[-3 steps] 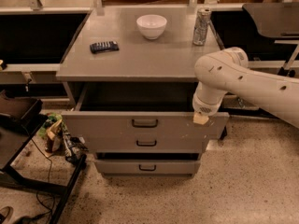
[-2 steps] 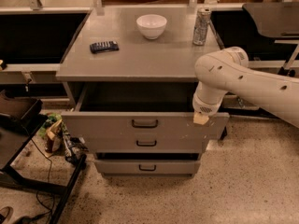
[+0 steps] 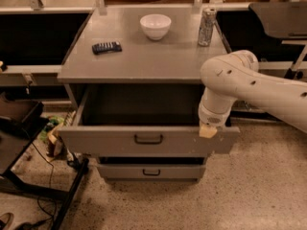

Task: Open top drawer

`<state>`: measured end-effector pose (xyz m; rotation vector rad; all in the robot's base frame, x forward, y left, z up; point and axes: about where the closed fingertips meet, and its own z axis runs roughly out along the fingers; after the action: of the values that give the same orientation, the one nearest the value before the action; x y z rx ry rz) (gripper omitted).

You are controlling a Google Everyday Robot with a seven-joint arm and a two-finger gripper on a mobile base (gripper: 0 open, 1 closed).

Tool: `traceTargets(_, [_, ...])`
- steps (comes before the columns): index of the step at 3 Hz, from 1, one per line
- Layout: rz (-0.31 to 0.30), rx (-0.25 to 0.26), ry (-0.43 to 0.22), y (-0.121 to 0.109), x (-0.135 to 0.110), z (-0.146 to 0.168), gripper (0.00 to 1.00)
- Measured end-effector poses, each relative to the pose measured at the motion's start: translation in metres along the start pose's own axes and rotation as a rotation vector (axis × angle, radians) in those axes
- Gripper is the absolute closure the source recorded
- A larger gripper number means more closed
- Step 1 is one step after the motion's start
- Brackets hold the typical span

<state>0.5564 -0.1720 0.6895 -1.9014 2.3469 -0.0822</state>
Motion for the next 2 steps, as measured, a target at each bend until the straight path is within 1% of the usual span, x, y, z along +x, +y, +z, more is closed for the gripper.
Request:
traceTargets(1, [-0.047, -0.044, 0.002, 0.0290, 0.0029, -0.0097, 1.00])
traceTargets(2, [-0.047, -0.044, 0.002, 0.0293, 0.0029, -0.0098, 1.00])
